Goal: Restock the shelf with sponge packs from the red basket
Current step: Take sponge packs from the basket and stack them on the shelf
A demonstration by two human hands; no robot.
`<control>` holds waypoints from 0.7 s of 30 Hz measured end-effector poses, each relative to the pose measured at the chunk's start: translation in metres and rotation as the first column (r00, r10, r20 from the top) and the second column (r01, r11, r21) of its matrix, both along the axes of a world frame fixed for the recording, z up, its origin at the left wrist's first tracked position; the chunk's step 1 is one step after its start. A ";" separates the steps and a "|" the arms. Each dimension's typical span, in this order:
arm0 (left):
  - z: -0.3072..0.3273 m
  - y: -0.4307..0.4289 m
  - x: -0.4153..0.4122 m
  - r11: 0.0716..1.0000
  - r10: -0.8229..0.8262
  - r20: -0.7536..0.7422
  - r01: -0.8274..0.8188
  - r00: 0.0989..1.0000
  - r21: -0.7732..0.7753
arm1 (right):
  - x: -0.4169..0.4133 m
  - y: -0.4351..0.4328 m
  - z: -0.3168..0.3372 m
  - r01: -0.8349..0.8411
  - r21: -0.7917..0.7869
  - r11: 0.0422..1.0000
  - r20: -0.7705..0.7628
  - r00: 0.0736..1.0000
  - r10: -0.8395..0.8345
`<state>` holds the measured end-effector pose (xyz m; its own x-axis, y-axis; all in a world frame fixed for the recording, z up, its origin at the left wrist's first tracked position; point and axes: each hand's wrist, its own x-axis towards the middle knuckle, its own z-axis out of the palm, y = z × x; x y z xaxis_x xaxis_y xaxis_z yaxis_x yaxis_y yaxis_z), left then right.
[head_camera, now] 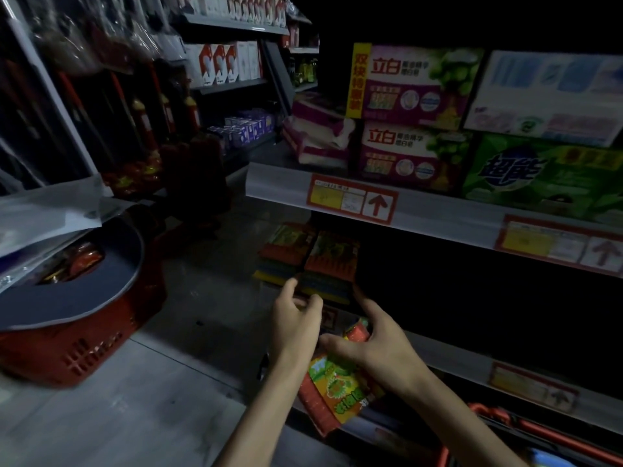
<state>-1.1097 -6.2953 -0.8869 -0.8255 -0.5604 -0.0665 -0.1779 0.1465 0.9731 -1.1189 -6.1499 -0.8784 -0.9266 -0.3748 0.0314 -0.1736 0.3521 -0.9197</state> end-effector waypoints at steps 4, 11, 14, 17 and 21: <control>0.005 0.001 0.003 1.000 0.008 -0.013 -0.008 1.000 -0.003 | 0.002 -0.001 0.003 -0.008 0.016 1.000 -0.019 1.000 0.009; 0.006 -0.006 0.004 0.999 0.022 -0.021 -0.021 1.000 0.028 | -0.001 0.001 0.003 -0.026 0.073 0.997 -0.025 0.999 0.028; 0.007 -0.007 0.004 0.998 0.018 -0.011 -0.018 1.000 0.052 | -0.003 0.002 0.003 -0.033 0.088 0.996 -0.030 0.999 0.036; 0.008 -0.007 0.004 0.998 0.013 -0.004 -0.012 1.000 0.068 | -0.006 0.003 0.003 -0.041 0.113 0.993 -0.029 0.999 0.044; 0.007 -0.008 0.002 0.997 0.026 -0.007 -0.025 1.000 0.069 | -0.008 0.003 0.003 -0.052 0.120 0.991 -0.017 0.998 0.055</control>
<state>-1.1080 -6.3030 -0.8796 -0.8117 -0.5756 -0.0992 -0.1731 0.0749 0.9820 -1.1265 -6.1470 -0.8753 -0.9047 -0.4261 0.0019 -0.2132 0.4487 -0.8679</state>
